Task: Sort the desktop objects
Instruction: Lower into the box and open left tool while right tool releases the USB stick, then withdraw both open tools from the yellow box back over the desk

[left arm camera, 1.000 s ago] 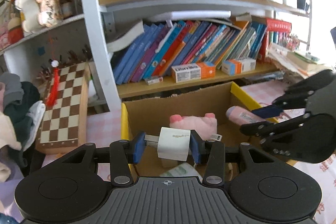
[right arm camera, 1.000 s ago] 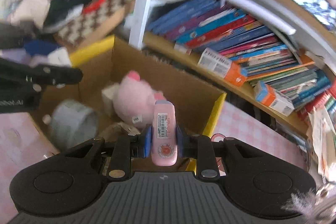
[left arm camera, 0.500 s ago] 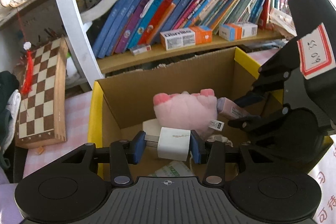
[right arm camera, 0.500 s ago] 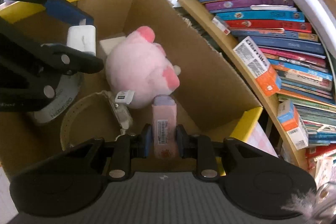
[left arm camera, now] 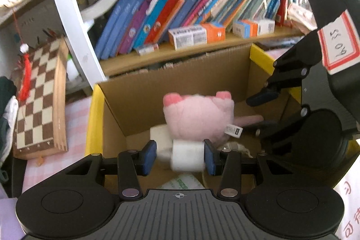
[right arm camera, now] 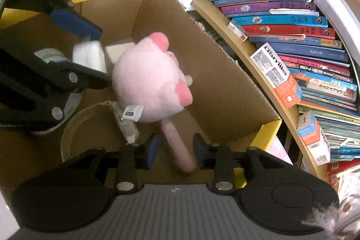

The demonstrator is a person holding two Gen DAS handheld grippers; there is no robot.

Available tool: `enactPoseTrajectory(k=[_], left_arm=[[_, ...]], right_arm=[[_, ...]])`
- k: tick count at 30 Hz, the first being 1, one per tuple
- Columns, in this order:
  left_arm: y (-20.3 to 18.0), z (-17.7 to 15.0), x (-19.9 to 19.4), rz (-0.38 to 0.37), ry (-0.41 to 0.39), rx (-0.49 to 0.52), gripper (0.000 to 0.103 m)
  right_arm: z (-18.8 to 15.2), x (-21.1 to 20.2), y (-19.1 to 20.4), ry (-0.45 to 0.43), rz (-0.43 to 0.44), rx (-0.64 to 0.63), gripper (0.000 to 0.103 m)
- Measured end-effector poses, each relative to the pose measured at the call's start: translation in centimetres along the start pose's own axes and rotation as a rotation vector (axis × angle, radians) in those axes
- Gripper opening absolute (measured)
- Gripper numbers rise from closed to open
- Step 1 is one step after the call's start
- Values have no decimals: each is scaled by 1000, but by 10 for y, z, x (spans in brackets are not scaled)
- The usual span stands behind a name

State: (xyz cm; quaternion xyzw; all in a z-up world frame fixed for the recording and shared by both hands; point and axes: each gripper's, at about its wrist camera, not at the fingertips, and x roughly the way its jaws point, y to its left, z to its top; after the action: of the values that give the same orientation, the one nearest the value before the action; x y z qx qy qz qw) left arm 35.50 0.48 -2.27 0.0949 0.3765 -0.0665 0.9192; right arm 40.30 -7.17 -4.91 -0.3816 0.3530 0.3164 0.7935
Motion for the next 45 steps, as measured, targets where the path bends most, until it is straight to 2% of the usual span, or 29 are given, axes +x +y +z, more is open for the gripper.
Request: enactPoseTrajectory(k=[5,7,19,23,25,34,41,45], left_arm=[[0,0,-13,9,-47,10,57],[1,0,-21,17,-70,1,66],[6,-7,-84,48,-215,-49,83],[8,-17,-107,55,-250,-72,85],[8,-23,-118,57,-262,-79,87],[7,-55,-159,66,-292,-103,88],[5,-85,-181,66,-283,-123,89],[1,-105,-189,73,-267,-133,95]], right_arm=[[1,-16,0,-53,-19,26,53],[1,-25,-1,-78,-30,42,60],[-14,-80,1,-219,-88,219,67],[-24,-106,11,-289,-105,278,71],[-29,-120,17,-324,-114,308,76],[-57,-169,52,-436,-170,428,82],[-77,-190,81,-433,-181,493,85],[-91,-194,103,-400,-181,511,88]])
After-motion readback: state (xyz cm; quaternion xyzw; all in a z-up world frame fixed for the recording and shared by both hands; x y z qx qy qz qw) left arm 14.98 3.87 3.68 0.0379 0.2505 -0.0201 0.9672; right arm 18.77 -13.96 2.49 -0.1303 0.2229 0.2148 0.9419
